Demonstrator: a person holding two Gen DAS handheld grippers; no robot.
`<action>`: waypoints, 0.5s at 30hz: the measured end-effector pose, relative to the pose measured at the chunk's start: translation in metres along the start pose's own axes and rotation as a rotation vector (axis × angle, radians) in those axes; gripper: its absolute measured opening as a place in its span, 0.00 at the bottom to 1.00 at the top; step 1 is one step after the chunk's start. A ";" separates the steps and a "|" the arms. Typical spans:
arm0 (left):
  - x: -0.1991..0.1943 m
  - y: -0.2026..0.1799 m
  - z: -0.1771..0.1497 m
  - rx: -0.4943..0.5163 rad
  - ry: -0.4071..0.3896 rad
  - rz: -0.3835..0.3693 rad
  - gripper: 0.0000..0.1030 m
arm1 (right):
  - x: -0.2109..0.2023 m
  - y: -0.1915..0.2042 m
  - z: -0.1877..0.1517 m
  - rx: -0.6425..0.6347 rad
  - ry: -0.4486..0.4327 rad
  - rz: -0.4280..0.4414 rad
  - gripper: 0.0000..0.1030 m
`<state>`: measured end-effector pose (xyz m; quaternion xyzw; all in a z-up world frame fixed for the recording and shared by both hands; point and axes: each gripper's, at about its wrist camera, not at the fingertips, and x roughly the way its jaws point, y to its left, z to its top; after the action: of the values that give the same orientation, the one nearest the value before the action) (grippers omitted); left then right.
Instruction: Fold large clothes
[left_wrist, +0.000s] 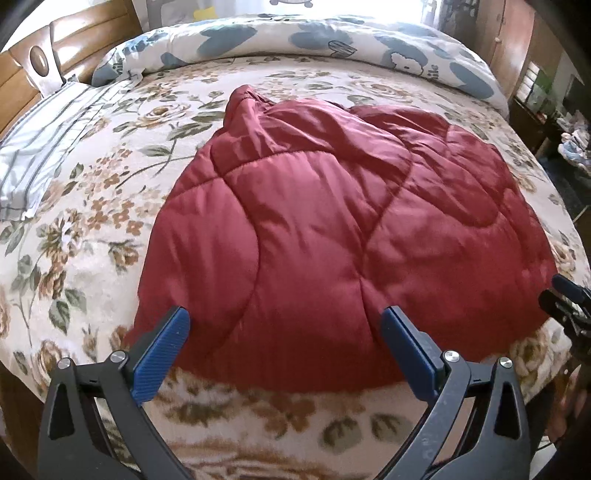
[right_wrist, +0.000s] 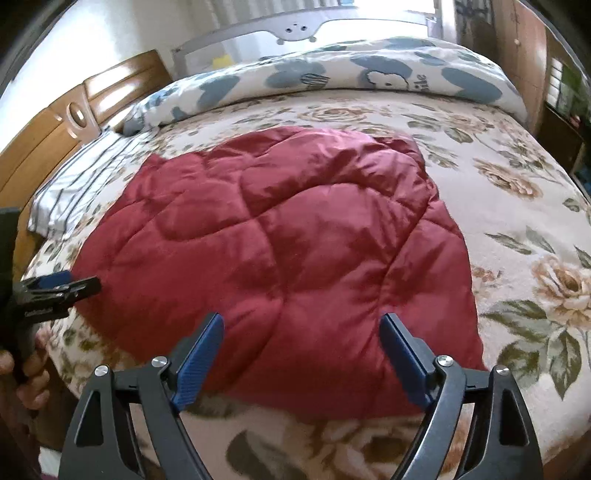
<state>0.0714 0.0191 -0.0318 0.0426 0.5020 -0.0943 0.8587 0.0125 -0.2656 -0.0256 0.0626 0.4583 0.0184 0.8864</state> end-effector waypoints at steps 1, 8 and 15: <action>-0.003 0.000 -0.006 0.005 -0.001 -0.003 1.00 | -0.002 0.003 -0.004 -0.010 0.010 0.007 0.85; -0.013 -0.013 -0.041 0.085 0.020 0.005 1.00 | -0.005 0.018 -0.036 -0.046 0.099 0.035 0.85; -0.045 -0.025 -0.043 0.139 0.020 -0.011 1.00 | -0.036 0.027 -0.037 -0.048 0.134 0.073 0.89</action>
<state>0.0079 0.0076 -0.0134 0.1001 0.5032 -0.1333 0.8480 -0.0374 -0.2381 -0.0143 0.0565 0.5132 0.0657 0.8539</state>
